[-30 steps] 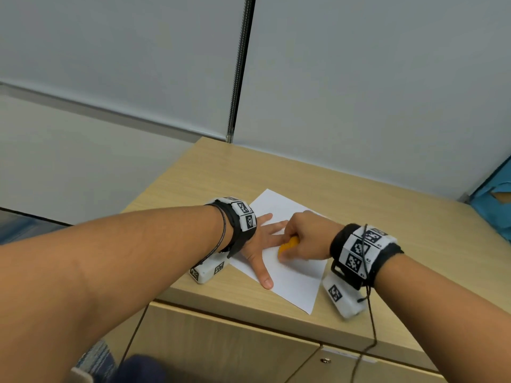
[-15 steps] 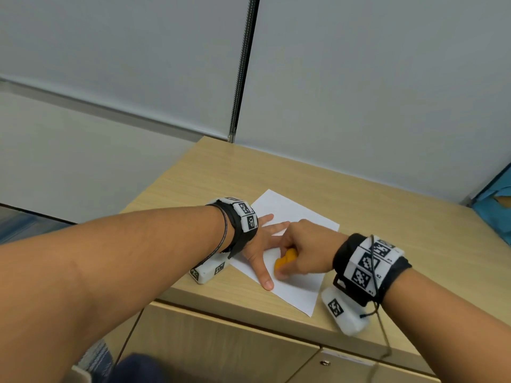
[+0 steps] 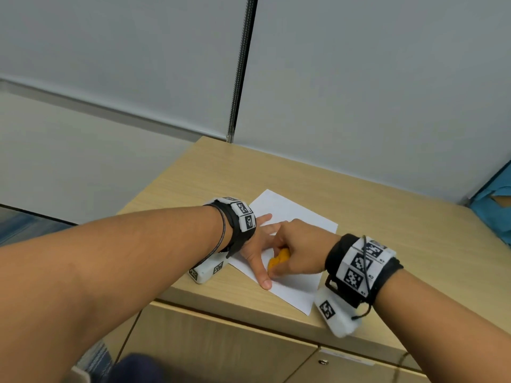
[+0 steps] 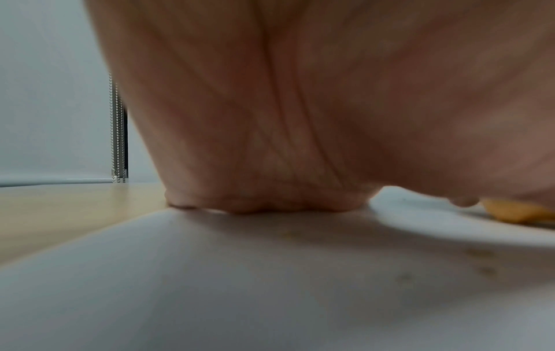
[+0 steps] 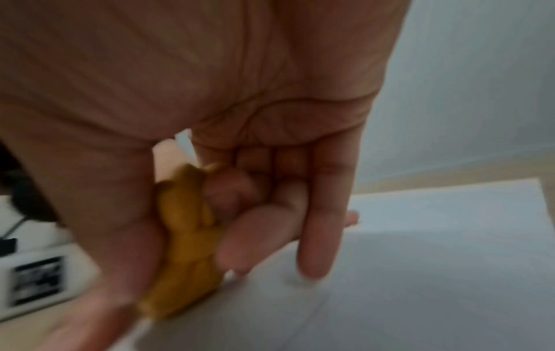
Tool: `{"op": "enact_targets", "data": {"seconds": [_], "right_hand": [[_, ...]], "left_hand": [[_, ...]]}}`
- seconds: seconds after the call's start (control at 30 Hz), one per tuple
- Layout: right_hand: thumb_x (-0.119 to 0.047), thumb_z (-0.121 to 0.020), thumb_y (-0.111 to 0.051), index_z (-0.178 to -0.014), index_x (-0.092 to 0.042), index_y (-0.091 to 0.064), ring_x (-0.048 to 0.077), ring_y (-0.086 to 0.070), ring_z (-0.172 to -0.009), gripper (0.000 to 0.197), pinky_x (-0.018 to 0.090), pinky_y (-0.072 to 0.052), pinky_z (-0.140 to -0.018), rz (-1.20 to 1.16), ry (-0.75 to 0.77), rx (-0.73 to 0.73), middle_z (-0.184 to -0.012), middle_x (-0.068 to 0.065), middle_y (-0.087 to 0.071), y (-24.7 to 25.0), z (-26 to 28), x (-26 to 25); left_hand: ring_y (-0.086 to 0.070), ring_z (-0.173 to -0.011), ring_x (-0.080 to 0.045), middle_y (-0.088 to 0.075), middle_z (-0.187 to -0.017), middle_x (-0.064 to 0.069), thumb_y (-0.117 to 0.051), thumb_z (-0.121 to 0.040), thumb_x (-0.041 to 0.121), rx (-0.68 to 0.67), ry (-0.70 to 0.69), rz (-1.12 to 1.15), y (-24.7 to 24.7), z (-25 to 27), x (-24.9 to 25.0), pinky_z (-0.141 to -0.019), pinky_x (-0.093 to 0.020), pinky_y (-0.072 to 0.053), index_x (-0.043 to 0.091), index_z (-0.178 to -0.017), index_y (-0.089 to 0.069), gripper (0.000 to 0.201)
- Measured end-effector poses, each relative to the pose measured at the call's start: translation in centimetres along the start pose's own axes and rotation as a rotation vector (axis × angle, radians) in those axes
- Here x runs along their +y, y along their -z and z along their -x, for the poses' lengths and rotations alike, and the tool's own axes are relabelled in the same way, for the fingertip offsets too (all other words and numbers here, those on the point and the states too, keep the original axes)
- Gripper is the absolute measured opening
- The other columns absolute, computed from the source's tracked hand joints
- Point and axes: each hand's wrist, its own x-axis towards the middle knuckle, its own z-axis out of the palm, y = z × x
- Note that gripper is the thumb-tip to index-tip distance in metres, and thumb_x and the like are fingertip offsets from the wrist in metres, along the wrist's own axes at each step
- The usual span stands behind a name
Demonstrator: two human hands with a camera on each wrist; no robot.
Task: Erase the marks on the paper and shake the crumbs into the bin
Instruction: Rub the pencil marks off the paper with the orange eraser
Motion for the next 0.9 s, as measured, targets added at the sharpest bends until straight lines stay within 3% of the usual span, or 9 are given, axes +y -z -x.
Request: {"op": "enact_targets", "data": {"seconds": [0.1, 0.13, 0.27, 0.33, 0.43, 0.6, 0.73, 0.8, 0.9], "right_hand": [[-0.045, -0.079, -0.077, -0.066, -0.02, -0.064, 0.015, -0.057, -0.059, 0.031, 0.026, -0.045, -0.057, 0.042, -0.11, 0.084, -0.061, -0.003, -0.061, 1.3, -0.5, 1.0], [-0.044, -0.079, -0.077, -0.065, -0.02, -0.063, 0.016, -0.057, -0.06, 0.03, 0.026, -0.045, -0.056, 0.055, -0.12, 0.111, -0.061, -0.003, -0.061, 1.2, -0.6, 1.0], [-0.043, -0.079, -0.077, -0.068, -0.023, -0.064, 0.014, -0.062, -0.065, 0.026, 0.029, -0.051, -0.061, 0.057, 0.013, 0.011, -0.069, -0.002, -0.067, 0.1, 0.2, -1.1], [-0.043, -0.08, -0.076, -0.072, -0.016, -0.069, 0.015, -0.061, -0.062, 0.029, 0.028, -0.049, -0.059, 0.053, -0.062, 0.029, -0.065, -0.002, -0.066, 0.6, 0.1, -0.2], [-0.04, -0.081, -0.073, -0.07, -0.01, -0.066, 0.016, -0.051, -0.056, 0.033, 0.029, -0.042, -0.055, 0.068, -0.15, 0.124, -0.061, 0.001, -0.058, 0.7, -0.2, 1.3], [-0.042, -0.086, -0.071, -0.069, -0.024, -0.059, 0.013, -0.051, -0.064, 0.027, 0.027, -0.039, -0.059, 0.07, -0.09, 0.102, -0.066, -0.009, -0.053, 0.4, 0.6, 1.4], [-0.044, -0.087, -0.071, -0.092, -0.022, -0.066, 0.017, -0.057, -0.085, 0.024, 0.031, -0.047, -0.073, 0.062, -0.165, 0.153, -0.088, -0.005, -0.061, 0.4, 1.0, 3.2], [-0.047, -0.089, -0.069, -0.085, -0.022, -0.06, 0.019, -0.056, -0.081, 0.027, 0.032, -0.047, -0.072, 0.043, -0.206, 0.141, -0.084, -0.003, -0.059, -0.1, 1.4, 3.6], [-0.049, -0.093, -0.062, -0.081, -0.019, -0.057, 0.022, -0.058, -0.078, 0.033, 0.033, -0.044, -0.067, 0.11, -0.211, 0.136, -0.082, 0.0, -0.06, -0.5, 2.4, 3.0]], "left_hand": [[0.037, -0.142, -0.031, 0.031, -0.157, 0.017, -0.055, -0.039, 0.096, 0.0, 0.016, -0.007, 0.2, 0.2, 0.0, -0.114, -0.067, 0.004, 0.055, -0.146, 0.016, 0.134], [0.036, -0.142, -0.031, 0.031, -0.158, 0.017, -0.053, -0.037, 0.097, 0.001, 0.015, -0.013, 0.2, 0.1, 0.0, -0.114, -0.067, 0.005, 0.054, -0.146, 0.018, 0.136], [0.035, -0.143, -0.027, 0.008, -0.165, 0.007, -0.046, -0.032, 0.097, -0.012, -0.011, -0.007, 0.3, 0.5, 0.4, -0.116, -0.059, 0.014, 0.044, -0.153, -0.011, 0.137], [0.034, -0.143, -0.031, 0.02, -0.163, 0.009, -0.049, -0.032, 0.1, 0.008, -0.002, -0.016, 0.2, 0.5, 0.4, -0.116, -0.063, 0.01, 0.05, -0.151, 0.002, 0.139], [0.034, -0.143, -0.035, 0.035, -0.157, 0.01, -0.058, -0.044, 0.092, 0.013, 0.031, -0.026, 0.3, 0.7, 0.4, -0.115, -0.066, 0.007, 0.052, -0.146, 0.023, 0.135], [0.034, -0.143, -0.034, 0.038, -0.155, 0.012, -0.062, -0.05, 0.09, -0.016, 0.04, -0.014, 0.7, 1.3, 0.6, -0.114, -0.068, 0.007, 0.056, -0.145, 0.021, 0.131], [0.031, -0.145, -0.03, 0.034, -0.158, 0.011, -0.072, -0.064, 0.076, -0.002, 0.042, -0.008, 1.3, 2.0, 0.8, -0.114, -0.064, 0.008, 0.047, -0.147, 0.025, 0.132], [0.029, -0.146, -0.03, 0.032, -0.159, 0.009, -0.072, -0.066, 0.075, -0.002, 0.061, -0.035, 1.4, 2.5, 0.4, -0.114, -0.064, 0.006, 0.04, -0.15, 0.025, 0.133], [0.026, -0.147, -0.033, 0.033, -0.159, 0.005, -0.069, -0.067, 0.078, -0.003, 0.113, -0.04, 1.4, 3.8, -1.0, -0.112, -0.068, 0.002, 0.043, -0.15, 0.022, 0.128]]}}
